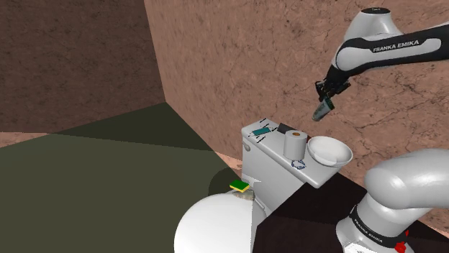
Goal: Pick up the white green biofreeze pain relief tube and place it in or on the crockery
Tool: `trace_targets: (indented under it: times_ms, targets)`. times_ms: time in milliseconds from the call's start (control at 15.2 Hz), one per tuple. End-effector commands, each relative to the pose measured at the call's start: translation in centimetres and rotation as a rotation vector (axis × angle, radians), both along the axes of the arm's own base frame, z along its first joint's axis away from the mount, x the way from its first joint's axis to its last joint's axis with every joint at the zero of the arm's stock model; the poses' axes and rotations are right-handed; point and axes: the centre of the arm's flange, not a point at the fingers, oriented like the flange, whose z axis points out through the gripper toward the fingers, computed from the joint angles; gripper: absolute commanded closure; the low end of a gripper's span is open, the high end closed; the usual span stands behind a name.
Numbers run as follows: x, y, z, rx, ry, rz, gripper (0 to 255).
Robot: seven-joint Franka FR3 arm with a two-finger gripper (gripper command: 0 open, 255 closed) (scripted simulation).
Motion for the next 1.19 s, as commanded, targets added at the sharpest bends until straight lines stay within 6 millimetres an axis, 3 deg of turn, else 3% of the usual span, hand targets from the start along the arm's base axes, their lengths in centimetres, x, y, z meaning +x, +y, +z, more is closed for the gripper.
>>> trace_targets:
  times_ms: [0,132,198,1122]
  targets:
    - [-2.7,-0.7,0.3,0.000,0.000,0.002,255]
    - [-5.2,-1.4,0.6,0.000,0.000,0.002,255]
    - [-7.5,-2.1,0.9,0.000,0.000,0.002,255]
    - [-7.5,-2.1,-6.5,0.000,0.000,0.002,255]
